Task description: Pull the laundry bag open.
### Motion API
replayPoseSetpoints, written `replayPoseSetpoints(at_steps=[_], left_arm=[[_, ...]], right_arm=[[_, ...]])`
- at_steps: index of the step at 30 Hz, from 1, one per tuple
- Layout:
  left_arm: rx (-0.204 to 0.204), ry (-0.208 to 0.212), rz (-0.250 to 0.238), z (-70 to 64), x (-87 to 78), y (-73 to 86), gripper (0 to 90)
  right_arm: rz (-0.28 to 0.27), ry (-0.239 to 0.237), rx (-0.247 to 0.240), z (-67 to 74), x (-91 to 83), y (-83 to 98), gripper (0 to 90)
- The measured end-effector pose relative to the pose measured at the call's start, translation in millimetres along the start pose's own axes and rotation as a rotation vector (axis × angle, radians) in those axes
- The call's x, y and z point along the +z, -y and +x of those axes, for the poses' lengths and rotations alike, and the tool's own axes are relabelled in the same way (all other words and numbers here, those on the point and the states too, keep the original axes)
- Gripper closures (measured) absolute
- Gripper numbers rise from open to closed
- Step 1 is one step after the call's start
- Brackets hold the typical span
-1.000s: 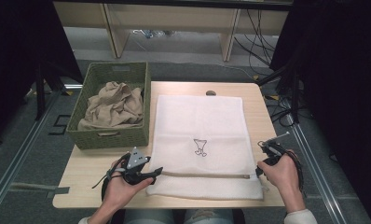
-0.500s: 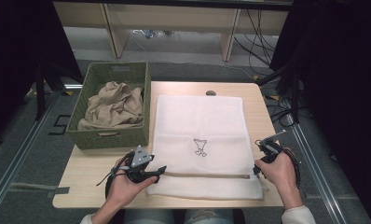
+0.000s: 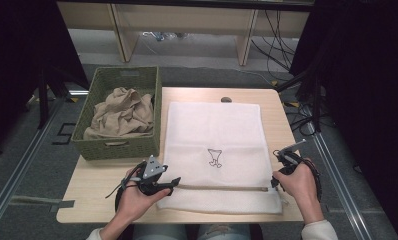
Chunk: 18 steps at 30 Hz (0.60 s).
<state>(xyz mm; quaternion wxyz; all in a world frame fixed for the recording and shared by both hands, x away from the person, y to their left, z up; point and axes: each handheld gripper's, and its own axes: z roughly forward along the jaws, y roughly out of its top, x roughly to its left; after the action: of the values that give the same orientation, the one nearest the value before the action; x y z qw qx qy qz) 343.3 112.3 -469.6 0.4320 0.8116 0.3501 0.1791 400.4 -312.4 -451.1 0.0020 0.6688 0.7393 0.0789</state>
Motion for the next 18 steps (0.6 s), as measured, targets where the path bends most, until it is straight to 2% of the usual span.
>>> replayPoseSetpoints(at_steps=[1,2,3,4,6,8,9,10,11,12,13,14,15,16,17,18], left_arm=[[-0.01,-0.002,-0.008,-0.9,1.0,-0.2,37.2],[0.0,-0.003,-0.001,-0.7,0.8,-1.0,37.2],[-0.012,-0.002,0.01,-1.8,0.5,-1.1,37.2],[-0.002,0.007,0.002,-1.6,1.0,-1.8,37.2],[-0.01,0.003,-0.003,-3.1,1.7,-2.0,37.2],[0.002,0.014,0.006,-3.1,2.0,-3.6,37.2],[0.005,0.007,-0.005,-4.2,3.1,-4.1,37.2],[0.01,0.011,-0.007,-4.2,3.8,-4.2,37.2],[0.017,0.012,0.0,-4.8,4.2,-4.8,37.3],[0.017,0.012,0.0,-4.8,4.2,-4.8,37.2],[0.001,0.012,-0.003,-6.4,4.7,-4.9,37.3],[0.01,0.024,-0.003,-5.7,5.0,-4.8,37.3],[-0.001,0.029,0.012,-6.9,4.8,-3.8,37.3],[-0.001,0.029,0.012,-6.9,4.8,-3.8,37.3],[0.008,0.019,0.0,-7.2,6.2,-3.4,37.3],[0.008,0.019,0.0,-7.2,6.2,-3.4,37.3]], right_arm=[[-0.001,0.01,0.002,0.4,0.2,0.0,64.3],[0.004,0.006,0.015,0.9,-0.4,-0.2,64.3],[0.016,0.001,0.024,0.9,-0.8,-0.6,64.2],[0.021,0.0,0.03,0.9,-1.0,-0.8,64.2],[0.019,0.001,0.031,0.9,-0.8,-0.9,64.1],[0.021,-0.009,0.027,0.2,-0.7,-0.9,63.9],[0.016,-0.005,0.064,3.9,-0.7,0.3,63.7],[0.002,0.004,0.064,4.0,0.5,0.7,63.4],[0.011,-0.009,0.035,1.4,0.7,0.3,62.9],[0.011,-0.009,0.035,1.4,0.7,0.3,62.9],[-0.011,0.001,-0.032,-3.4,3.7,-1.0,62.6],[0.017,0.0,0.014,-0.8,2.2,-0.6,62.5],[0.048,-0.008,0.06,2.0,1.4,-1.9,62.4],[0.048,-0.008,0.06,2.0,1.4,-1.9,62.4],[0.031,-0.007,0.021,0.1,3.5,-0.7,62.3],[0.031,-0.007,0.021,0.1,3.5,-0.7,62.3]])
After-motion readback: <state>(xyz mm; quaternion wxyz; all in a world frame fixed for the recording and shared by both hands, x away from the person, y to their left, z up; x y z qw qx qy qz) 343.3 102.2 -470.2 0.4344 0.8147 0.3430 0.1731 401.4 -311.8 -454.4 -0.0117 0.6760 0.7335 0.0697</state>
